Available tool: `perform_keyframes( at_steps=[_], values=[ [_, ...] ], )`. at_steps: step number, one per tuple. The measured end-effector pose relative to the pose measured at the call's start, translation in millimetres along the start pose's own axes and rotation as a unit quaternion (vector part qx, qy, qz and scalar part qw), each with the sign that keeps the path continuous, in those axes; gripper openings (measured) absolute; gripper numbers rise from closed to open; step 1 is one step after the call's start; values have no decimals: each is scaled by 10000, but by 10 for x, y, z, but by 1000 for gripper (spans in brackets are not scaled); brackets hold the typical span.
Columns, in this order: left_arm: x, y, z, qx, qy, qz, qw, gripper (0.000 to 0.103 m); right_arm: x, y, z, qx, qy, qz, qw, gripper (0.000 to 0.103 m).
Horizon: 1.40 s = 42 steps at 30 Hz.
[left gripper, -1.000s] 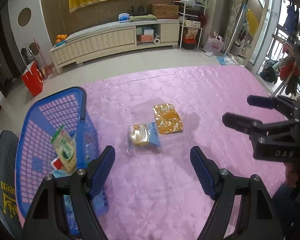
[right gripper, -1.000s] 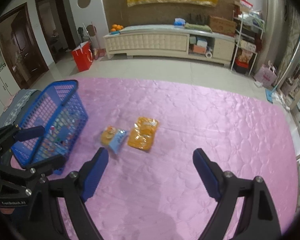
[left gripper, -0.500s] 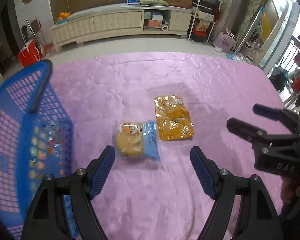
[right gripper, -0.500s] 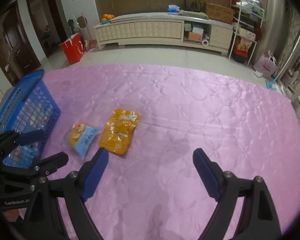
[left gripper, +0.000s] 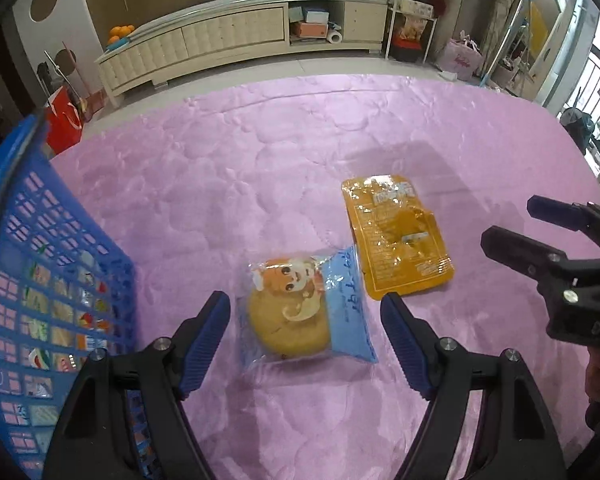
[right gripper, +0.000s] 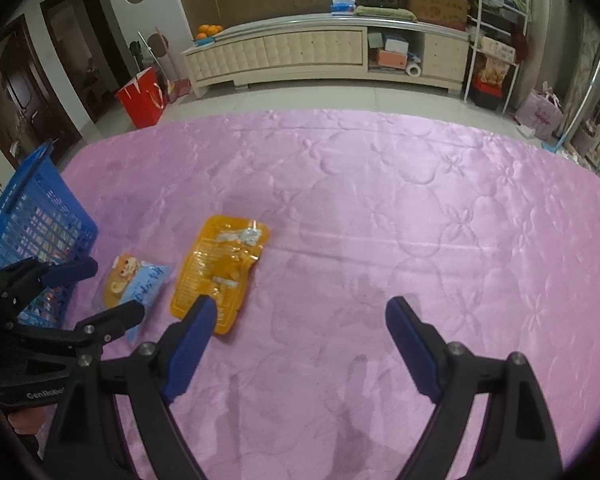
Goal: Organize snacks
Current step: 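Move both tools back and grasp the blue cartoon biscuit pack with the left tool, then carry the cartoon pack to the basket with the left tool while the right tool grasps the orange pouch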
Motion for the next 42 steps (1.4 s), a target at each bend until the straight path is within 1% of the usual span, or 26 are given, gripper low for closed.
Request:
perform_keyframes(
  at_steps=[2,3,5,10,12,14,17,19,21,23,26,28,30,31,33,35,38,40,41,42],
  values=[
    [-5,-49,16,-156,12,-2,9999,76,4,-9,-9,-31,-28,30,10000,89],
    [-1,-95,23,-176,34,33,9998,76,7,-4,-10,-13,-8,28,10000,89],
    [14,-164,43,-39,132,88,9999,76,7,12,6,9,61,-24,10000,89],
    [24,-229,99,86,396,67,9992,76,-14,43,6,12,124,-78,9999,89],
    [32,-218,101,-25,351,73,9994,69,-26,35,-14,24,89,-70,9999,89],
    [40,-195,83,-1,329,52,9994,58,-34,30,-30,42,72,-74,9999,89],
    [52,-149,65,99,361,61,9993,54,-47,32,-40,66,59,-82,9999,89],
    [47,-99,62,27,351,17,9994,54,-57,39,-47,38,17,-79,10000,89],
    [29,43,31,-171,246,-83,9995,54,-61,48,-36,-31,-19,-39,10000,89],
    [-7,275,-29,-315,160,-278,9990,54,-62,76,-17,-74,3,-61,10000,89],
    [-103,666,-82,-581,19,-672,9960,54,-41,88,-4,-58,36,-55,10000,89],
    [-149,951,-51,-756,-38,-990,9922,54,-22,78,12,-103,14,-2,9999,89],
    [-177,1182,5,-727,-74,-1299,9888,54,-6,79,54,-164,-9,36,9999,89],
    [-168,1300,65,-741,-70,-1409,9872,54,3,82,90,-206,5,37,9998,89],
    [-140,1477,202,-897,-27,-1518,9843,54,34,86,179,-293,83,29,9995,89],
    [-89,1711,373,-1161,42,-1677,9790,54,53,74,253,-341,71,62,9994,89],
    [2,2014,659,-1392,222,-1944,9707,54,52,-4,370,-333,81,189,9992,89],
    [14,2083,868,-1549,364,-1978,9672,54,51,-82,432,-313,120,269,9991,89],
    [49,2092,974,-1576,476,-1928,9673,54,60,-152,477,-278,133,343,9989,89],
    [73,2098,1055,-1527,589,-1887,9683,54,60,-216,517,-244,164,414,9987,89]
  ],
)
Point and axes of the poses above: each gripper's, at about its wrist camera, not at the fingertips, and y roughly against the way its jaws point, z to its left, x to its underside, the point moved 8 cm from there along -y, roughly the way its jaws point, and after that the axes turned 13 degrees about -y, right-handed, at the moved point
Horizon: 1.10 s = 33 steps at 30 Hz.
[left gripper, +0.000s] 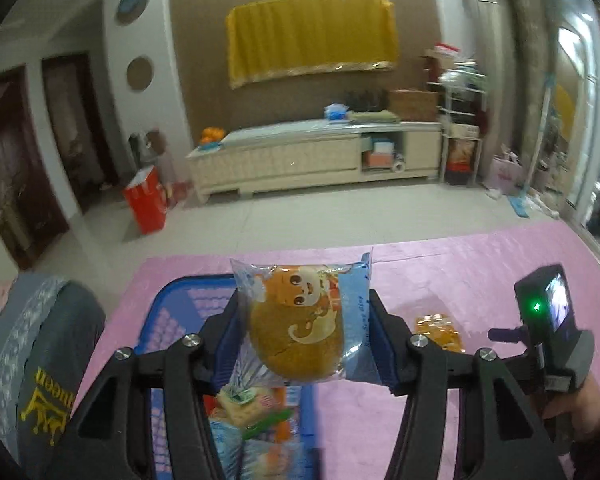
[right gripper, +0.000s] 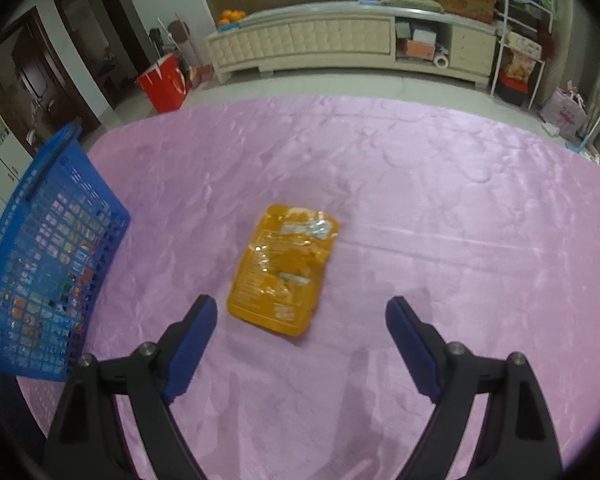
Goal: Organize snacks
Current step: 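Carry the cartoon pack to the basket with the left tool while the right tool grasps the orange pouch, then drop the cartoon pack into the basket with the left tool while the right tool lifts the orange pouch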
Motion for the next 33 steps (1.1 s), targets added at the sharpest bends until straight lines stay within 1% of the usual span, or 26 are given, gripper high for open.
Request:
perform_keyframes(
  at_steps=[1,3,5,7,8,10,12,14,16,17,18,20,22,24,25,26,28,29,32,33],
  values=[
    [22,-3,93,98,157,27,9998,54,-7,-54,27,49,29,54,10000,89],
    [90,-35,184,250,241,205,9992,54,-35,-172,89,166,43,118,9998,89],
    [143,-63,304,154,314,264,9990,54,-75,-271,127,262,1,195,9995,89],
    [225,-148,397,25,304,484,9984,54,-100,-353,162,233,-65,283,9993,89],
    [266,-185,434,14,319,588,9978,54,-105,-400,180,251,-96,338,9991,89],
    [360,-317,449,150,316,883,9955,54,-123,-463,204,373,-97,323,9987,89],
    [441,-409,452,142,195,1089,9938,54,-156,-491,221,486,-89,290,9984,89],
    [476,-475,445,55,21,1161,9932,54,-160,-514,232,583,-86,316,9978,88],
    [503,-571,424,124,-58,1196,9927,54,-138,-523,244,786,34,253,9966,79],
    [521,-613,427,218,-16,1203,9925,54,-132,-523,262,910,118,196,9956,70],
    [518,-661,416,280,25,1232,9920,54,-124,-508,277,931,202,128,9954,67],
    [555,-705,405,343,125,1271,9912,54,-113,-489,289,924,278,98,9953,65],
    [594,-736,427,376,211,1292,9907,54,-102,-485,317,894,361,103,9953,55],
    [640,-746,429,426,217,1297,9904,54,-62,-472,413,898,646,120,9938,33],
    [660,-755,417,446,208,1298,9903,54,-46,-475,475,900,762,129,9929,30],
    [678,-770,407,475,197,1314,9900,54,-22,-477,526,990,895,112,9910,26],
    [722,-785,417,527,204,1337,9894,54,-13,-483,561,1062,912,83,9901,25],
    [730,-787,417,560,216,1342,9891,54,-16,-476,538,988,828,97,9916,25],
    [713,-772,440,676,293,1280,9890,54,-51,-420,437,634,396,186,9970,16],
    [714,-760,456,661,281,1283,9891,54,-52,-394,432,571,319,200,9977,15]
  ],
)
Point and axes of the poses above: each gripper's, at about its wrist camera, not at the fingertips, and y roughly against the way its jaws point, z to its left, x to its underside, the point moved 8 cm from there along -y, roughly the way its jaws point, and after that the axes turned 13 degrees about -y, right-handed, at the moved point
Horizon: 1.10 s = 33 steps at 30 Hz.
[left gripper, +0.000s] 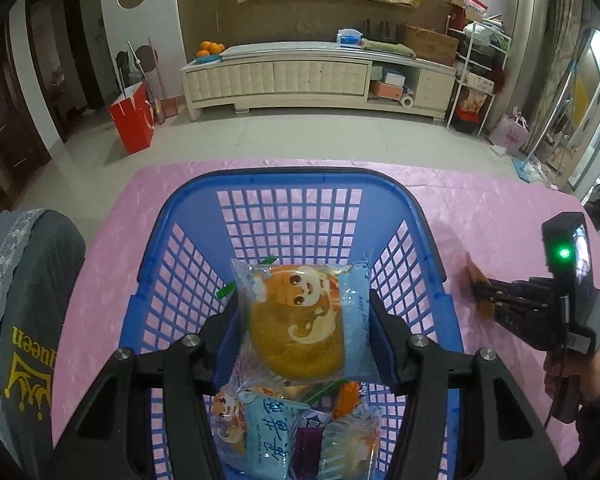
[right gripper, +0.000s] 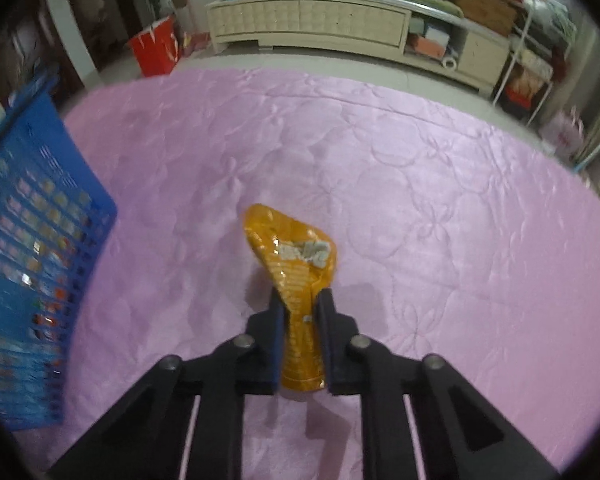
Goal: Organize snacks
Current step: 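Drop the cartoon pack into the basket with the left tool while the right tool lifts the orange pouch, then carry the orange pouch with the right tool over the basket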
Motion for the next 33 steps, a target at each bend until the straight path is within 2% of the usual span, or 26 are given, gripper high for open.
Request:
perform_keyframes(
  at_steps=[5,11,15,19,21,22,27,33],
  values=[
    [47,50,71,88,-64,104,9999,54,58,288,106,-131,34,-131,9998,15],
    [148,138,183,113,-64,204,9997,55,51,761,430,-401,159,-466,9980,15],
    [239,103,182,57,-360,357,9987,55,54,1037,644,-652,167,-624,9958,15],
    [306,-13,175,256,-546,582,9965,55,77,1231,810,-801,268,-808,9931,15],
    [326,-65,211,128,-638,724,9952,59,95,1277,867,-863,291,-829,9924,15],
    [333,-74,226,85,-634,760,9951,64,105,1281,889,-869,290,-823,9924,15],
    [348,106,301,342,-377,558,9971,71,160,1331,940,-874,268,-741,9931,15],
    [386,527,362,244,-325,212,9989,71,240,1635,1058,-1018,313,-886,9904,15]
  ],
)
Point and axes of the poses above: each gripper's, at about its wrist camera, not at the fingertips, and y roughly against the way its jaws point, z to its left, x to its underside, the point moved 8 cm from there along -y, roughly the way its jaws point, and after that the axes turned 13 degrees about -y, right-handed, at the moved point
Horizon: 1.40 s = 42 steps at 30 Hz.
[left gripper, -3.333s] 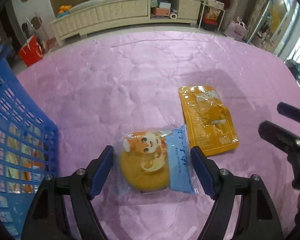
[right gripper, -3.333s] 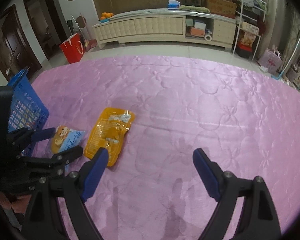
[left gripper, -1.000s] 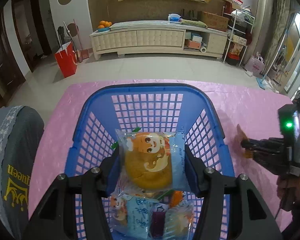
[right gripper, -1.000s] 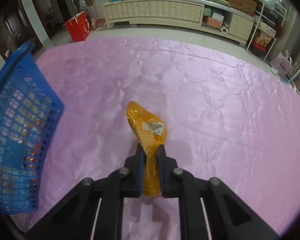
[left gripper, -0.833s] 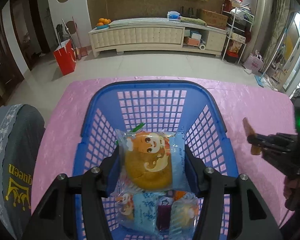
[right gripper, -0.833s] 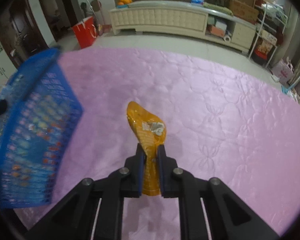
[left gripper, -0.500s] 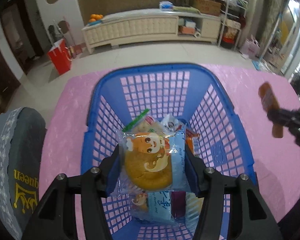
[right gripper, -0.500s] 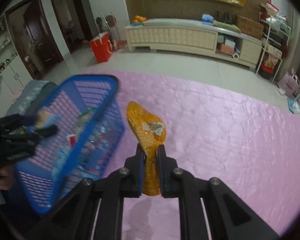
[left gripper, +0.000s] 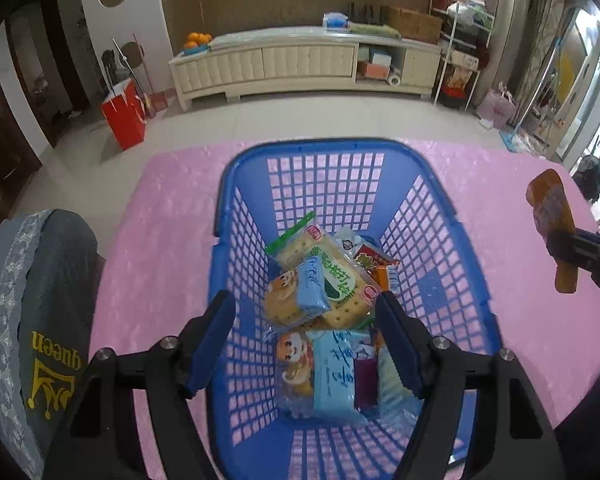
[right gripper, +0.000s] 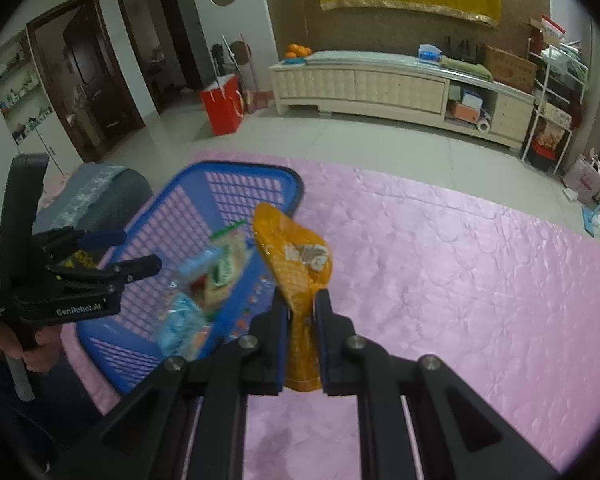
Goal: Organize snacks
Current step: 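Carry the orange pouch with the right tool over the basket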
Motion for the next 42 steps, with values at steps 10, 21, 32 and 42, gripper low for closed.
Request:
perform_keyframes(
  at_steps=[10,21,32,42],
  values=[
    [182,711,91,-110,295,-660,9973,71,-7,367,503,-266,468,-239,9983,15],
    [486,1020,260,-455,409,-760,9952,71,79,208,947,-315,1124,-141,9931,16],
    [615,837,513,-377,728,-684,9943,71,186,-354,1051,107,1532,247,9878,16],
    [570,579,605,-111,971,-651,9931,71,88,-792,945,671,1527,473,9849,16]
  ],
)
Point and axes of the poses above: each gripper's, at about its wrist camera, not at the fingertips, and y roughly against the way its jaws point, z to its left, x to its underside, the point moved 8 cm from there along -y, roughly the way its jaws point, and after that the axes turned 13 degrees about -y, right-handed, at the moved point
